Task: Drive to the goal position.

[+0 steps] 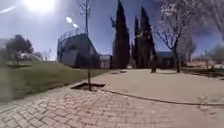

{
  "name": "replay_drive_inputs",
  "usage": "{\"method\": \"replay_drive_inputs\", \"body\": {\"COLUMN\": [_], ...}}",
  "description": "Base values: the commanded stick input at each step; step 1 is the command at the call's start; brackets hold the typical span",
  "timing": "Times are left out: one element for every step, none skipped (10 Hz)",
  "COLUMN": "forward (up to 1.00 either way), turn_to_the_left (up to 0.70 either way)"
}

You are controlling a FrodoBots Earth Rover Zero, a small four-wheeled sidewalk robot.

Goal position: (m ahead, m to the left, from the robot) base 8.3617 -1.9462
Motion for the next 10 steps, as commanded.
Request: {"method": "replay_drive_inputs", "body": {"forward": [0.95, 0.95, 0.95, 0.95, 0.95, 0.95, 0.95, 0.95, 0.95, 0.95], "turn_to_the_left": [0.00, 0.00, 0.00, -0.04, -0.09, -0.13, -0.17, -0.21, -0.26, -0.30]}}
